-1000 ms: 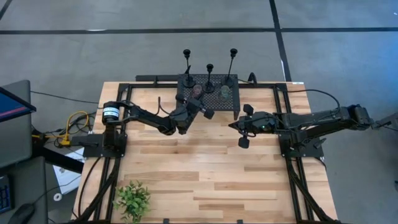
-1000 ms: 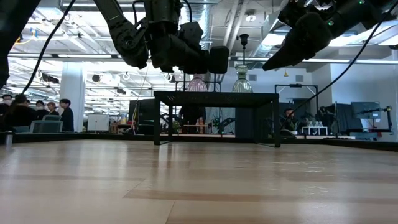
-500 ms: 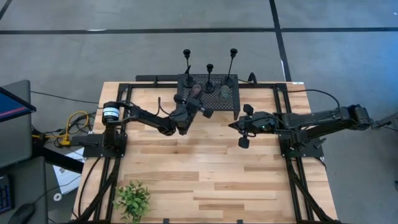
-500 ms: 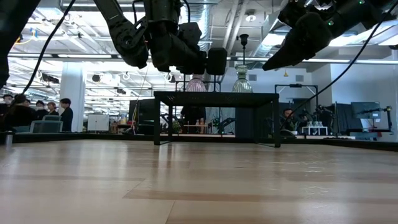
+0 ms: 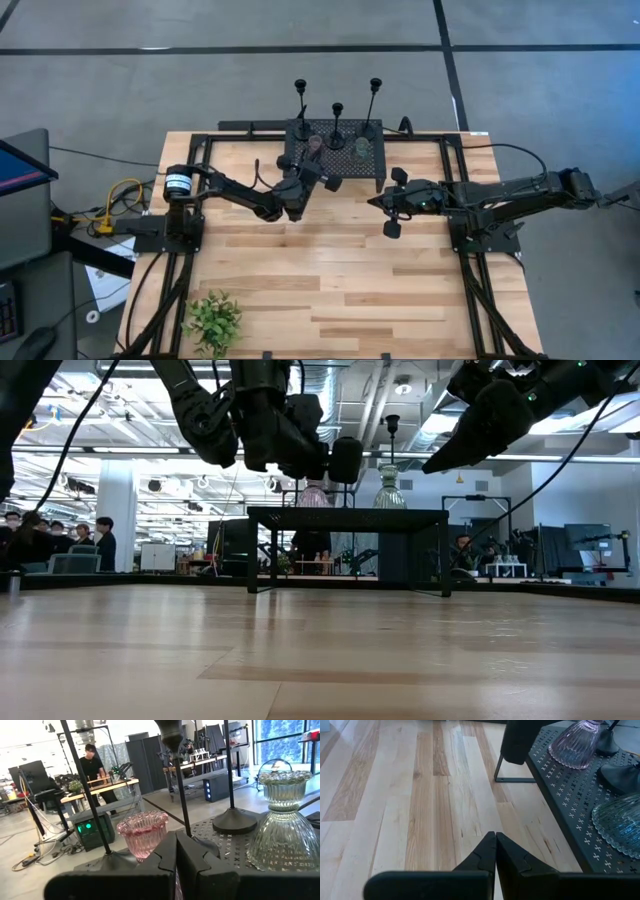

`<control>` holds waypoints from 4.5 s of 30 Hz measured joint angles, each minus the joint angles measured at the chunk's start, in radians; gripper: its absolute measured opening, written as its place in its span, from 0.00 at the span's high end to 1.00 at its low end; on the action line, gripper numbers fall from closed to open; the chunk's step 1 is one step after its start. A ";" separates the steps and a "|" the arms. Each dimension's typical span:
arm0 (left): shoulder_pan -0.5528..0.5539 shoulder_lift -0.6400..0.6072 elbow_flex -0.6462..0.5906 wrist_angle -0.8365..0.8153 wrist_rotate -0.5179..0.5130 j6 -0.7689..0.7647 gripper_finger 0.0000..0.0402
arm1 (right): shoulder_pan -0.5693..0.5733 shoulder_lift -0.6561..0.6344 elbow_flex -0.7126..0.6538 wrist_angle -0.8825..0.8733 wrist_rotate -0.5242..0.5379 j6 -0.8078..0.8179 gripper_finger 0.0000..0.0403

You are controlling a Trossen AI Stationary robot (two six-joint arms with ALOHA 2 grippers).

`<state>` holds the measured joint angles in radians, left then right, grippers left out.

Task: Pick & Place candle stick holders
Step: Adjust the green candle holder on the shelf

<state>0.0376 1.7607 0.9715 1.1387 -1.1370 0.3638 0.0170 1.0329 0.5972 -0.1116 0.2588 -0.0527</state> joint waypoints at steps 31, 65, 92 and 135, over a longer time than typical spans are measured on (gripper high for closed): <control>-0.130 -0.131 -0.081 -0.045 0.119 0.257 1.00 | 0.001 0.002 0.000 0.111 -0.055 0.027 1.00; 0.049 -0.815 -0.509 -0.647 0.882 -0.185 0.99 | -0.143 0.706 0.374 0.673 0.309 0.088 1.00; 0.070 -0.825 -0.512 -0.668 0.910 -0.178 0.99 | -0.035 0.653 0.513 0.494 0.437 0.028 1.00; 0.066 -0.825 -0.511 -0.622 0.910 -0.186 0.99 | -0.276 -0.008 0.075 -0.002 0.033 0.021 1.00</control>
<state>0.1032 0.9356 0.4606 0.5167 -0.2268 0.1780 -0.2587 1.0252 0.6722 -0.1134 0.2921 -0.0321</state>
